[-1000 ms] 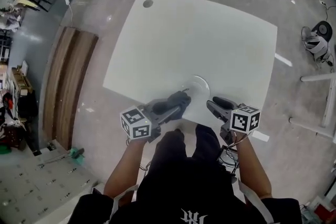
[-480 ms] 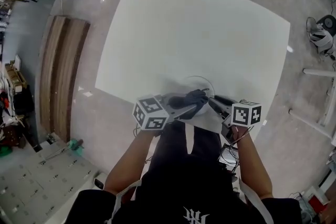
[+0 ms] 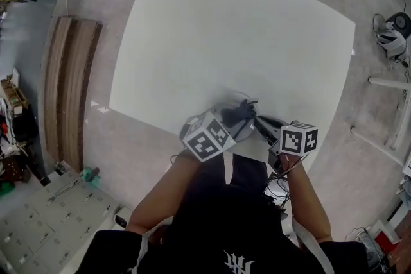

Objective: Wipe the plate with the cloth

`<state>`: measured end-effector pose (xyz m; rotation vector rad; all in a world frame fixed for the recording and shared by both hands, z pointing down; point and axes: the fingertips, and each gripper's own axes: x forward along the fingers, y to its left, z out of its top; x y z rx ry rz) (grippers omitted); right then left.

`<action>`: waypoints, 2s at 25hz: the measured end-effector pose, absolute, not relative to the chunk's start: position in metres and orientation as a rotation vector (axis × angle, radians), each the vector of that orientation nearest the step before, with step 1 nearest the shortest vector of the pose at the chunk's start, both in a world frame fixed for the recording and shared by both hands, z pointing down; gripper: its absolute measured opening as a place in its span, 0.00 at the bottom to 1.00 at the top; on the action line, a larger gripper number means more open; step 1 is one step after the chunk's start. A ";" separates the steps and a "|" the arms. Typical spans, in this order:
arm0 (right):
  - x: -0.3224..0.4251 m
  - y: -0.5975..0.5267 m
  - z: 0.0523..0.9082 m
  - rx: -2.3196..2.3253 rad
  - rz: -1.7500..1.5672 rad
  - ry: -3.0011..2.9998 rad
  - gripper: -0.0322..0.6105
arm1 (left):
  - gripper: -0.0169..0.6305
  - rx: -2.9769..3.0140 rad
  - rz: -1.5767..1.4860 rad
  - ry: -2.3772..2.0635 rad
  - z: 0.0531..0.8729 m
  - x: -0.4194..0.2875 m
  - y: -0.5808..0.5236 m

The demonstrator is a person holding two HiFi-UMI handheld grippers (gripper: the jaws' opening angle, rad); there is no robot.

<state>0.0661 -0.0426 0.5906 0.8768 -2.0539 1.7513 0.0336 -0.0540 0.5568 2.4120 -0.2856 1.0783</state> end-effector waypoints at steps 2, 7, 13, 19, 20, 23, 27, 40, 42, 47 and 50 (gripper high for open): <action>0.065 -0.044 0.591 0.879 1.748 -2.054 0.09 | 0.11 2.476 1.227 -0.329 0.566 0.032 -0.063; 0.067 -0.045 0.593 0.886 1.778 -2.042 0.09 | 0.11 2.528 1.367 -0.439 0.575 0.019 -0.084; 0.071 -0.046 0.593 0.933 1.825 -2.023 0.08 | 0.11 2.500 1.401 -0.505 0.571 -0.014 -0.095; 0.069 -0.046 0.593 0.983 1.850 -2.017 0.08 | 0.11 2.472 1.462 -0.508 0.565 -0.043 -0.077; 0.069 -0.046 0.593 0.989 1.848 -2.017 0.08 | 0.11 2.466 1.471 -0.497 0.564 -0.046 -0.070; 0.069 -0.048 0.592 1.005 1.840 -2.021 0.08 | 0.11 2.451 1.471 -0.442 0.562 -0.047 -0.045; 0.068 -0.049 0.593 1.018 1.832 -2.023 0.08 | 0.11 2.458 1.416 -0.329 0.562 -0.025 -0.011; 0.067 -0.049 0.593 1.003 1.811 -2.033 0.08 | 0.11 2.493 1.280 -0.422 0.571 0.010 -0.069; 0.067 -0.049 0.593 1.005 1.812 -2.032 0.08 | 0.11 2.483 1.299 -0.465 0.571 -0.002 -0.083; 0.069 -0.049 0.593 1.009 1.815 -2.030 0.08 | 0.11 2.455 1.380 -0.503 0.565 -0.038 -0.085; 0.069 -0.049 0.593 1.011 1.810 -2.028 0.08 | 0.11 2.444 1.432 -0.464 0.562 -0.052 -0.062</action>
